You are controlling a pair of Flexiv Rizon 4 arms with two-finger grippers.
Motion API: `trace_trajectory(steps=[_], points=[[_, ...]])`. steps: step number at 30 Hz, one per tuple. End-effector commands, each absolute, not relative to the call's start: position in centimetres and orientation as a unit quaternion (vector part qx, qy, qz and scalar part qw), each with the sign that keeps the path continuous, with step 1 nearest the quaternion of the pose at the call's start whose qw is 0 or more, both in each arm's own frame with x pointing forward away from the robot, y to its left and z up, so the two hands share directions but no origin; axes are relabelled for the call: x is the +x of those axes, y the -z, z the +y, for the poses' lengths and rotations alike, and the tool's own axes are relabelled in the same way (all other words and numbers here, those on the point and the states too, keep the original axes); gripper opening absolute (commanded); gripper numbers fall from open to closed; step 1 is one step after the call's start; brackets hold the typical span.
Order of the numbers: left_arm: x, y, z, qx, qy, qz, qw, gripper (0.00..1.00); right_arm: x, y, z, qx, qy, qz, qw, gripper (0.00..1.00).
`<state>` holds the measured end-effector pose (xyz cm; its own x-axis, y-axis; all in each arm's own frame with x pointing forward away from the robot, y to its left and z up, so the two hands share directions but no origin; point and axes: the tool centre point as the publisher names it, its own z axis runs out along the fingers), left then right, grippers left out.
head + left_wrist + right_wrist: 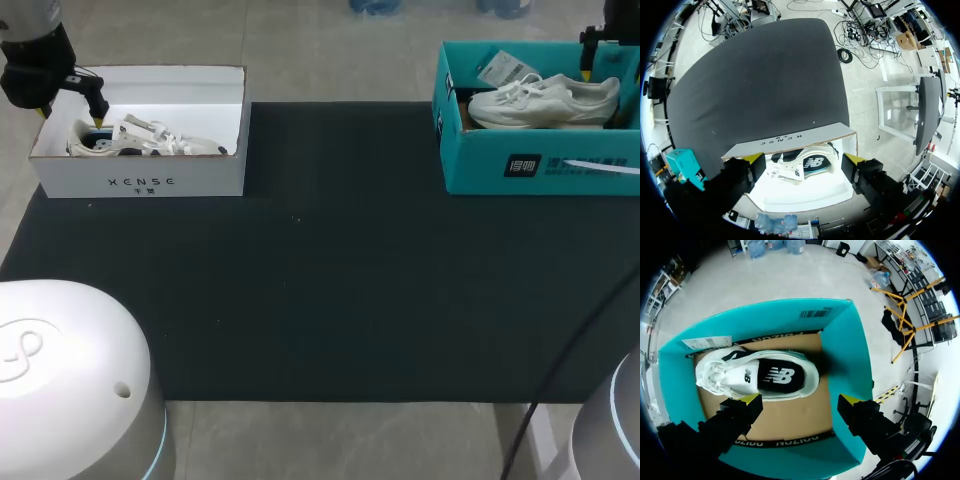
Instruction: Take the shoe out of the shoebox, open the shoe tongue, remove and reinsert the insole, then place the shoe into the shoebox
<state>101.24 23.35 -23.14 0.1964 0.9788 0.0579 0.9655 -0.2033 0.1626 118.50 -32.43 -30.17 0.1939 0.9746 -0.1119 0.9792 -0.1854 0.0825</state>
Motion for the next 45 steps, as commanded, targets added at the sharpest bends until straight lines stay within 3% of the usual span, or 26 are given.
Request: trace_trajectory(steps=[1,40,43,44,45], points=[[101.2,23.2,23.4,0.772,-0.075,0.629,0.046,1.0,120.1,31.8,-32.9,0.765,0.019,0.642,0.054,1.0],[101.2,23.2,23.4,0.772,-0.075,0.629,0.046,1.0,121.9,34.4,-34.3,0.761,0.032,0.647,0.028,1.0],[101.2,23.2,23.4,0.772,-0.075,0.629,0.046,1.0,121.9,34.7,-34.5,0.771,0.032,0.636,0.02,0.1],[101.2,23.2,23.4,0.772,-0.075,0.629,0.046,1.0,121.9,34.8,-34.6,0.771,0.031,0.636,0.018,0.0],[101.2,23.2,23.4,0.772,-0.075,0.629,0.046,1.0,121.8,34.9,-34.6,0.771,0.033,0.635,0.016,0.0]])
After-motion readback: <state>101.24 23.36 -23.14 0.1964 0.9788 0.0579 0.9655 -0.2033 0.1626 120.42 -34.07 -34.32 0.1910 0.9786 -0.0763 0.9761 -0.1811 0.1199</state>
